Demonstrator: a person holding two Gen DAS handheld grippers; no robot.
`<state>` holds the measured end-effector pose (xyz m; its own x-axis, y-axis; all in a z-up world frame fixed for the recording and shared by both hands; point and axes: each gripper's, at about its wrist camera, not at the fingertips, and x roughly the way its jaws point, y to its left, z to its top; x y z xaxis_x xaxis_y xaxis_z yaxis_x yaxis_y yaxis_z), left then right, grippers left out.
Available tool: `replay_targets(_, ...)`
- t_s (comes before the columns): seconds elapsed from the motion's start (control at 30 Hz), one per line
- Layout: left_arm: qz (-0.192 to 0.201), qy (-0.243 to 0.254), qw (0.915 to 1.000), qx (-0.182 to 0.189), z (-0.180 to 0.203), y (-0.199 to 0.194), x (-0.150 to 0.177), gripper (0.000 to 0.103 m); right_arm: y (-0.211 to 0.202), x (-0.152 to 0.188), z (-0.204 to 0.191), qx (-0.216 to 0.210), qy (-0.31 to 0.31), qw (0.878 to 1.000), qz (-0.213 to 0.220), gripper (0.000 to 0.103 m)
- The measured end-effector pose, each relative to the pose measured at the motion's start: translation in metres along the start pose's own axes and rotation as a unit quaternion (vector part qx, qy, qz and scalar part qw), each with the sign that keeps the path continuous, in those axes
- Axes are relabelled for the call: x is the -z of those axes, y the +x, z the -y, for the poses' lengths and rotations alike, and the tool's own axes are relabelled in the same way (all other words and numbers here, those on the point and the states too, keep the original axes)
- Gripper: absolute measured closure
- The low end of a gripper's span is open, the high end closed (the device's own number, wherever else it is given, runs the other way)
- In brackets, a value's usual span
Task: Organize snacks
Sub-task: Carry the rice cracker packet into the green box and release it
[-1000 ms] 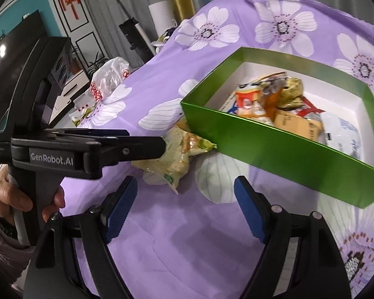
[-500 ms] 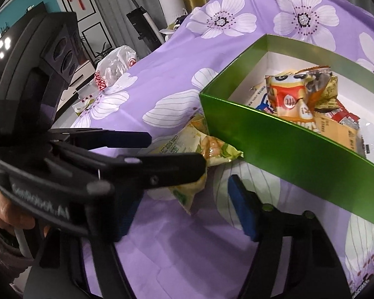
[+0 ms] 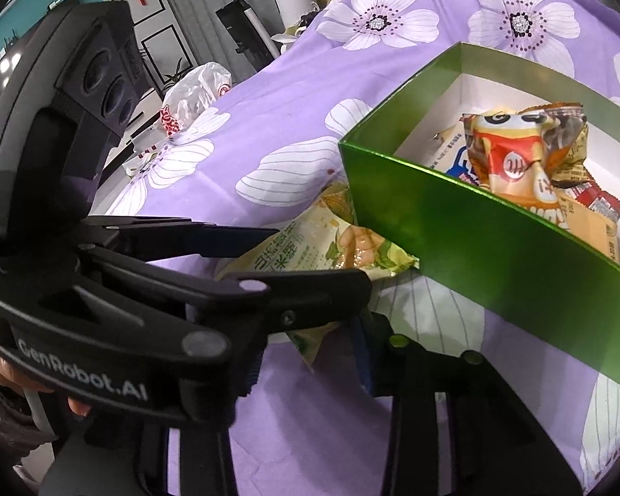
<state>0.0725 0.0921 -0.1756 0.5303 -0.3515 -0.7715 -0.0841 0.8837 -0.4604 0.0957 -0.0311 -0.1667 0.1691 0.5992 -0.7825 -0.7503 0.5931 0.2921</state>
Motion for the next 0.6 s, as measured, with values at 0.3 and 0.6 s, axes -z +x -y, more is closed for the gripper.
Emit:
replay_targets(0.3,0.005,0.004,1.0000,-0.003,0.004,-0.008,0.004,0.048,-0.006,0.002,-0.001,-0.010,0.006,1.000,0.008,0.083)
replay_targets(0.6,0.059,0.079,0.9951,-0.008,0.060,-0.057,0.000,0.048,-0.080,0.001,-0.020,-0.004,-0.012,0.996,0.091,0.084)
